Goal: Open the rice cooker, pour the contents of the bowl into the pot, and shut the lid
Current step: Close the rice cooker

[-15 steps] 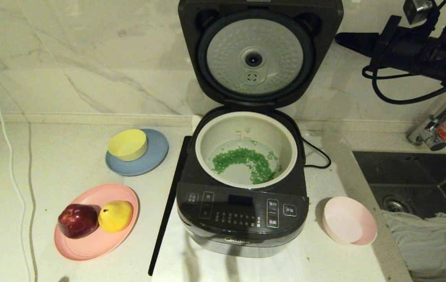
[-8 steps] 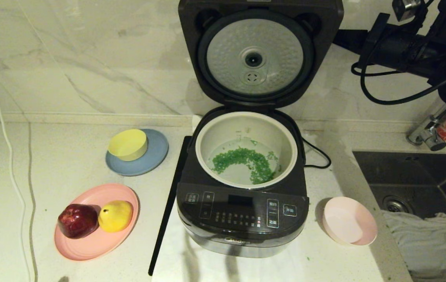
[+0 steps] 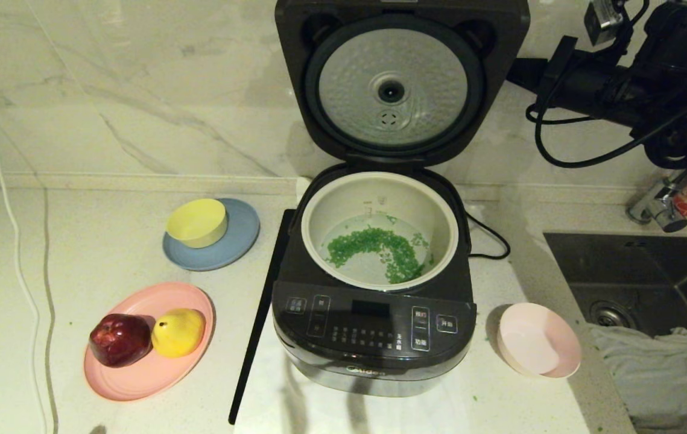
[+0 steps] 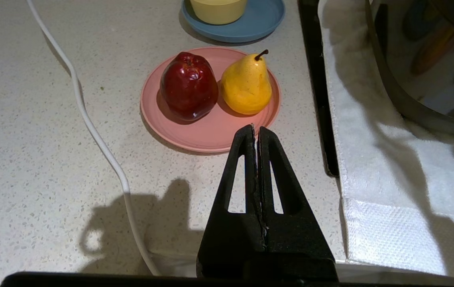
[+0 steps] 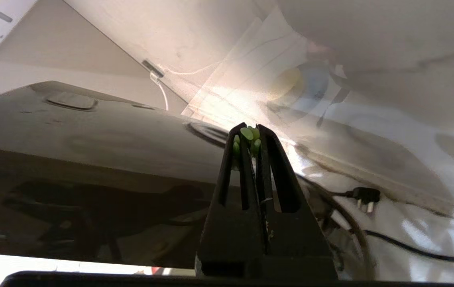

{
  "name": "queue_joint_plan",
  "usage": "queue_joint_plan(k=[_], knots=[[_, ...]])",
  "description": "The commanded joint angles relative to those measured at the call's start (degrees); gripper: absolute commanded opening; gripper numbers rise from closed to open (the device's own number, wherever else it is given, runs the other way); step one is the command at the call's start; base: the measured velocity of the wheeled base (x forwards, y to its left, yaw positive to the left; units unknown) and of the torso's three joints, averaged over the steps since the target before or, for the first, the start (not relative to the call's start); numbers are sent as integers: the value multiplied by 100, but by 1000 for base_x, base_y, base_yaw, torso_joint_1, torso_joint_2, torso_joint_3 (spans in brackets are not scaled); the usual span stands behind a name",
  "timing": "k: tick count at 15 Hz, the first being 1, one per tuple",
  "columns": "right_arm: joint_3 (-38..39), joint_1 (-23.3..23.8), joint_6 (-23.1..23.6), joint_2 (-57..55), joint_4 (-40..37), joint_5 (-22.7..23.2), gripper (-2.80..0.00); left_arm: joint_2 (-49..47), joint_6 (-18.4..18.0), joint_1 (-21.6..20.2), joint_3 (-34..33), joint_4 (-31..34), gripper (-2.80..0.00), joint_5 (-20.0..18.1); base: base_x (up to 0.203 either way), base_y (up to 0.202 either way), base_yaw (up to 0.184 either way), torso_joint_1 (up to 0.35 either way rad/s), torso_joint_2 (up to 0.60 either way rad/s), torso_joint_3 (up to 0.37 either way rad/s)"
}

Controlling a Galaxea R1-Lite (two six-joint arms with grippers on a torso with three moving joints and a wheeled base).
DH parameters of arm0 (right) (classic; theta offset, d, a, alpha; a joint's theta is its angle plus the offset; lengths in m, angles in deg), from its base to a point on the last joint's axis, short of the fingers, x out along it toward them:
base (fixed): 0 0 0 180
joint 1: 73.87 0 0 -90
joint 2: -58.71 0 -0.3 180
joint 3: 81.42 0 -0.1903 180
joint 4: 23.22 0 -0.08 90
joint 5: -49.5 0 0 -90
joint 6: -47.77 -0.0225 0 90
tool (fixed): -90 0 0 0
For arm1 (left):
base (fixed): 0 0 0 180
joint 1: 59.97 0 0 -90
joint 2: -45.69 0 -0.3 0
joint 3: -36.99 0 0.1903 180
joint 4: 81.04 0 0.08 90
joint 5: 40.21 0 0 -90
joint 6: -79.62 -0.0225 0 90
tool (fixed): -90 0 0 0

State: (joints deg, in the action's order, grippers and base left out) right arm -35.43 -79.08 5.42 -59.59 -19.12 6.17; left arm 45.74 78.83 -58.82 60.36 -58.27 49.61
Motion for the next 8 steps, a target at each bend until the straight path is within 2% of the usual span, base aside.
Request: queue_joint_plan(k=[1,8], knots=[[-10,2,-19,-168,84,36,-280,4,0,0,-44,-2,-280,1,0,0,0,0,0,0],[-28,-29,7,-243,150,44,-280,4,0,0,-44,-2,-280,1,0,0,0,0,0,0]])
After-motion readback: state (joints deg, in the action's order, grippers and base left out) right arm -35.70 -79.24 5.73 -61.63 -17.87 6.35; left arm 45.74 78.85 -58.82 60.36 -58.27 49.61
